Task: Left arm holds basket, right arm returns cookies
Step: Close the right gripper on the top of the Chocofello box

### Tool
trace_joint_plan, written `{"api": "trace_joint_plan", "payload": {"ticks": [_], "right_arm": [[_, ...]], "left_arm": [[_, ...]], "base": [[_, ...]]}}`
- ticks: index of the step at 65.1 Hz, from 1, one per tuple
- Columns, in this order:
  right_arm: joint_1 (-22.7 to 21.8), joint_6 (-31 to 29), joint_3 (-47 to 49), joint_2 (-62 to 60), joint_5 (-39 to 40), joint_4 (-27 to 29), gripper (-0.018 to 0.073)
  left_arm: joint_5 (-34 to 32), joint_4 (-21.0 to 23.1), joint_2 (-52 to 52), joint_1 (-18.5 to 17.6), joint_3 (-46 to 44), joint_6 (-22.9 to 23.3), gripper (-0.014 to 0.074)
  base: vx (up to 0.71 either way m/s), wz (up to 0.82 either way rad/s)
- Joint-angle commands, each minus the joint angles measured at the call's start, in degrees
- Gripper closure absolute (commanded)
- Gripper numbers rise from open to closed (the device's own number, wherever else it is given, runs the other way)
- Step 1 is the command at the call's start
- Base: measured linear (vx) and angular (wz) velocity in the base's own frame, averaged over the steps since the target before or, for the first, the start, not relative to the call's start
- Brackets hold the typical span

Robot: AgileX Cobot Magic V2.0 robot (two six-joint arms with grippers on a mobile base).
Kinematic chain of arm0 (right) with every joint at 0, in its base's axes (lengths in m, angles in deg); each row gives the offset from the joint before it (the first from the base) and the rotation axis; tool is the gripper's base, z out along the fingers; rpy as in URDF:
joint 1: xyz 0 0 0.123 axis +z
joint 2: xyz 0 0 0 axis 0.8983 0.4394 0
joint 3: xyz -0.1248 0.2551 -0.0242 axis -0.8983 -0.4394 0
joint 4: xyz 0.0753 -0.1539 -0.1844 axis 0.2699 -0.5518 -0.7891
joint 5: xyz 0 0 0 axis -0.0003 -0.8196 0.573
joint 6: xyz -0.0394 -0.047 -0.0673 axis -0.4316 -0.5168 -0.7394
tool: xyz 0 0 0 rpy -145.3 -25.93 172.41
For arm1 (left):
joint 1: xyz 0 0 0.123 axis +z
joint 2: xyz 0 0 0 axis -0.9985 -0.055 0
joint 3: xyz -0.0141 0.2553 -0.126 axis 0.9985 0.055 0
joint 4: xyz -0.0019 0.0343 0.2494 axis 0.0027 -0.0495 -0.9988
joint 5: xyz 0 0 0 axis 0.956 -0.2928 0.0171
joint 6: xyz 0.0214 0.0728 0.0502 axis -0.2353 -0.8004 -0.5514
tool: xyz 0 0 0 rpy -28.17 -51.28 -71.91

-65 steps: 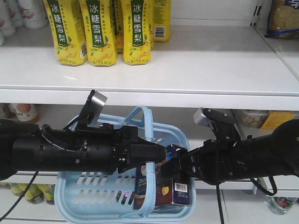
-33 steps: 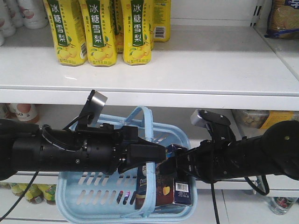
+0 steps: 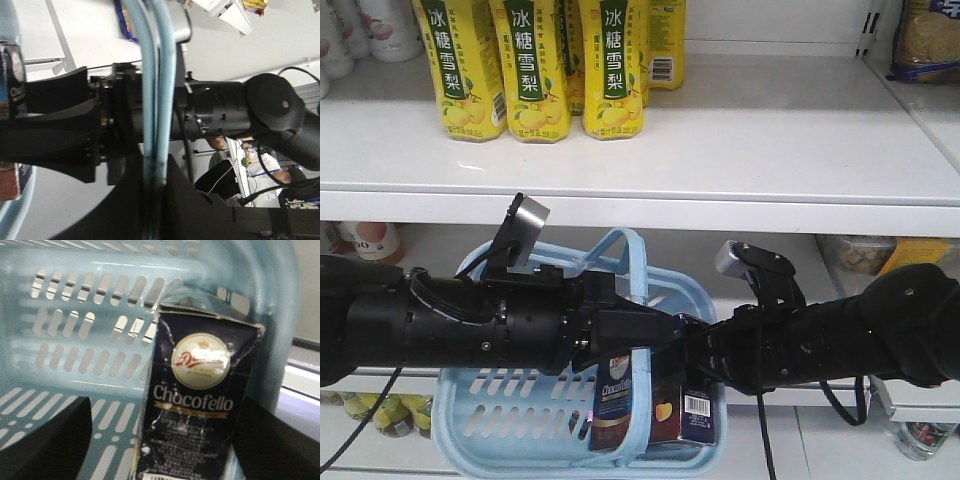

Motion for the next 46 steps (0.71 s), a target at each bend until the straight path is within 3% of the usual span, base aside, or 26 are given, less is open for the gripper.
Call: {"api": "trace_joint_plan", "payload": {"ticks": [1, 22, 46], "right_arm": [[0.1, -3.4, 1.8, -0.1, -0.5, 4.0, 0.0046], [2.2, -10.1, 1.8, 1.4, -1.5, 10.4, 0.0071], [2.6, -10.7, 2.4, 1.9, 2.1, 10.8, 0.0071]], "left_arm": [[3.3, 6.5, 2.4, -0.3, -1.9, -0.7, 0.0598], [3.3, 6.5, 2.4, -0.3, -1.9, -0.7, 0.0599], [3.3, 6.5, 2.4, -0.3, -1.9, -0.7, 0.0599]], "base": [[0.0, 0.0], [0.0, 0.0], [0.0, 0.0]]}}
